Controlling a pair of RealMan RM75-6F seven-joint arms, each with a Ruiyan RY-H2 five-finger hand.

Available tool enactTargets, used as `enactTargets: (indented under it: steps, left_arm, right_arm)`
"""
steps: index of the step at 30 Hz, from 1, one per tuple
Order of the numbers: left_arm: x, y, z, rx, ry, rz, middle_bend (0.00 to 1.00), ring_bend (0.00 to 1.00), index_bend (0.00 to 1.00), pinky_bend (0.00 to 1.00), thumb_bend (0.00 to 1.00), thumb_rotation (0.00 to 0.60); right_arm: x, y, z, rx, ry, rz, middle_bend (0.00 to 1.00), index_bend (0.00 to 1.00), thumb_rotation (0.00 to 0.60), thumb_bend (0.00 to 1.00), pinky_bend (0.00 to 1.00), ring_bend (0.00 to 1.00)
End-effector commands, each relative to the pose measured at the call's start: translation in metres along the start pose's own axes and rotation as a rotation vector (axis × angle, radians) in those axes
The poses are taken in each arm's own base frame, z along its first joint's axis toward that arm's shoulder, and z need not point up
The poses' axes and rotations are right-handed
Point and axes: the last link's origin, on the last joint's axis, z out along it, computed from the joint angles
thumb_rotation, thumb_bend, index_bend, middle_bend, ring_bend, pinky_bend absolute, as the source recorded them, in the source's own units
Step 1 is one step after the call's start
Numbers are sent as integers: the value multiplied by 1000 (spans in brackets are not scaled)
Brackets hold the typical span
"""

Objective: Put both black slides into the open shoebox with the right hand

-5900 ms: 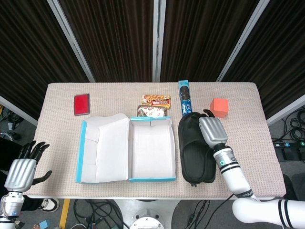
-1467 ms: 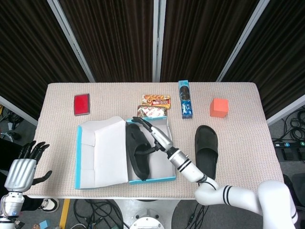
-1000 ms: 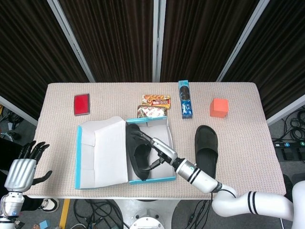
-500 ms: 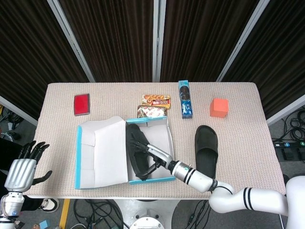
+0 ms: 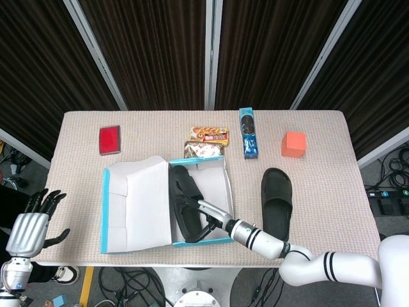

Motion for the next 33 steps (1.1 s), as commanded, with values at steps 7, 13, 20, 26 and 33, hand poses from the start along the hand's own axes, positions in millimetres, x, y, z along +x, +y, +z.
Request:
enactTargets:
  steps: [7, 13, 20, 26, 33]
  left_arm:
    - [0, 0, 0, 0, 0, 0, 117, 35, 142, 78, 195, 600]
    - [0, 0, 0, 0, 0, 0, 117, 35, 141, 78, 195, 600]
    - [0, 0, 0, 0, 0, 0, 117, 35, 142, 78, 195, 600]
    - [0, 0, 0, 0, 0, 0, 117, 35, 141, 79, 195, 600]
    - [31, -103, -1, 68, 2, -48, 117, 35, 141, 78, 195, 600]
  right_arm:
    - [2, -5, -2, 17, 11, 3, 37, 0, 600, 0, 99, 0]
    - [6, -29, -16, 124, 29, 17, 49, 0, 600, 0, 92, 0]
    - [49, -38, -49, 126, 195, -214, 97, 0, 600, 0, 100, 0]
    - [93, -29, -85, -45, 418, -460, 121, 0, 600, 26, 131, 0]
    - [121, -5, -123, -401, 504, -720, 165, 11, 600, 26, 182, 11]
